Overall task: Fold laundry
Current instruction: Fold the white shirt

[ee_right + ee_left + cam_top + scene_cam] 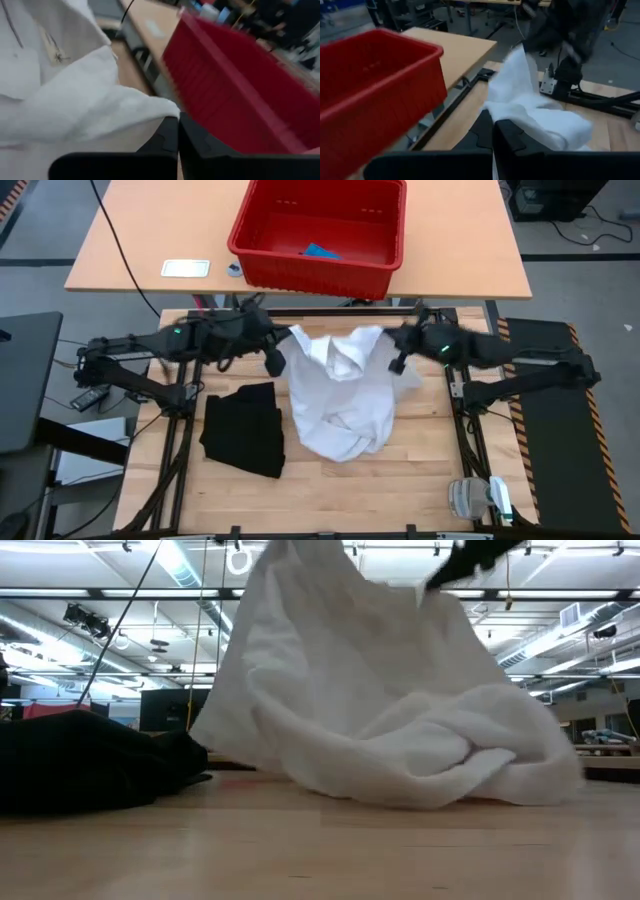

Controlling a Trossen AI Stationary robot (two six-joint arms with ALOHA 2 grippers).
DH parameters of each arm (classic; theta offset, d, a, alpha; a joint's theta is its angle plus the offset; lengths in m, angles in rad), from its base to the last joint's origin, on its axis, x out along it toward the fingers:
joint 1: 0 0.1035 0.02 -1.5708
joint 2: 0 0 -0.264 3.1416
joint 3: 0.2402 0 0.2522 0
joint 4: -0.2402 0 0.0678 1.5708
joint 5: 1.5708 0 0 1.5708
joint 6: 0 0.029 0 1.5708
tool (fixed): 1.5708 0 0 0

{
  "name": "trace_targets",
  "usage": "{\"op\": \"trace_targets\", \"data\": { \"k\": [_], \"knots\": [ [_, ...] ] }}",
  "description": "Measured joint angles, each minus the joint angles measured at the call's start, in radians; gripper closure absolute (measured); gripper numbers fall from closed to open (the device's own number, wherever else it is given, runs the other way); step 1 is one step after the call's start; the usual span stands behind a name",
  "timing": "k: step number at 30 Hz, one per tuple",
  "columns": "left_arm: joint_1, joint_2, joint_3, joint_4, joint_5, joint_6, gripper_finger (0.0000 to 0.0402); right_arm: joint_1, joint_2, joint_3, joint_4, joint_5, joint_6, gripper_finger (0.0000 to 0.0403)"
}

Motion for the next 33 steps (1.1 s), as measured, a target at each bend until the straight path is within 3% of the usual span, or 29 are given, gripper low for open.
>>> {"op": "trace_targets", "data": {
  "k": [5,9,15,22,27,30,33],
  "knots": [
    [-0.031,0.006,0.181,-0.169,-0.029,0.048,0.0401,-0.024,-0.029,0.238,-0.212,-0.006,-0.004,0.0400],
    [-0.127,0.006,0.282,-0.184,-0.031,0.167,0.0401,-0.028,-0.064,0.368,-0.300,-0.083,0.007,0.0401],
    [-0.288,0.007,0.355,-0.140,0.026,0.221,0.0401,-0.029,-0.109,0.548,-0.333,-0.495,0.106,0.0402],
    [-0.401,0.007,0.364,0.089,0.507,0.186,0.0401,-0.028,-0.097,0.730,-0.396,-1.008,0.220,0.0402],
    [-0.443,0.042,0.364,0.234,0.542,0.185,0.0401,-0.029,-0.100,0.739,-0.351,-1.151,0.211,0.0402],
    [-0.466,0.070,0.363,0.378,0.536,0.172,0.0401,-0.029,-0.098,0.740,-0.228,-1.240,0.252,0.0402],
    [-0.482,0.109,0.363,0.596,0.531,0.126,0.0401,-0.029,-0.085,0.739,-0.026,-1.266,0.348,0.0402]
  ]
}}
